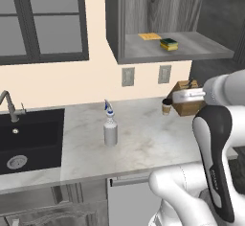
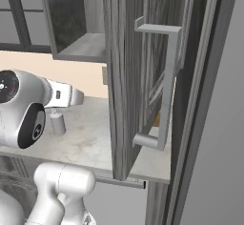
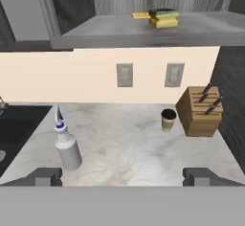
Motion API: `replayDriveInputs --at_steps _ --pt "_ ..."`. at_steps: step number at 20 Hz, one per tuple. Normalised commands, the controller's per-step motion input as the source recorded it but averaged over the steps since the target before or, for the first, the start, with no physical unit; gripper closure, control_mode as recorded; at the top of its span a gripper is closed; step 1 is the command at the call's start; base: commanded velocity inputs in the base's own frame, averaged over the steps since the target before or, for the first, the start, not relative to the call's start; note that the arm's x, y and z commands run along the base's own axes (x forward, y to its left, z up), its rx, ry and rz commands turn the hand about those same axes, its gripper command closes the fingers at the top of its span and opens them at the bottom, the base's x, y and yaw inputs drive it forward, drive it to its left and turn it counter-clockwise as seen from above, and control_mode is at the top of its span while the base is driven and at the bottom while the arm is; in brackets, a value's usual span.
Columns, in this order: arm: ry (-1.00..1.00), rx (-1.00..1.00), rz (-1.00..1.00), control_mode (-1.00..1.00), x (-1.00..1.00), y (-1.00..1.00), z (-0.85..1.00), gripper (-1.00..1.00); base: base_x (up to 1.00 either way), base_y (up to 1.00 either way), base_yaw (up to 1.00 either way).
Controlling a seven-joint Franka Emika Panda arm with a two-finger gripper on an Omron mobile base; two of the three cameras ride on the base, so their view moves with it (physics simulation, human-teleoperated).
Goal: Pick the sponge and spray from the cabinet and place them on the counter.
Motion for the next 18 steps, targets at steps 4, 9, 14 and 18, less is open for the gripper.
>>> replayDriveInputs --at_steps 4,9,14,18 --pt "-0.06 0.0 0.01 -1.0 -0.1 -0.12 0.2 -1.0 0.0 0.0 0.0" --pt "-0.03 0.0 0.0 -1.0 -0.06 -0.11 0.23 -1.0 0.0 0.0 0.0" --pt "-0.02 0.0 -0.04 -1.0 0.03 -0.19 0.14 -1.0 0.0 0.0 0.0" --pt "-0.04 0.0 -0.06 -1.0 0.06 -0.15 0.18 -1.0 0.0 0.0 0.0"
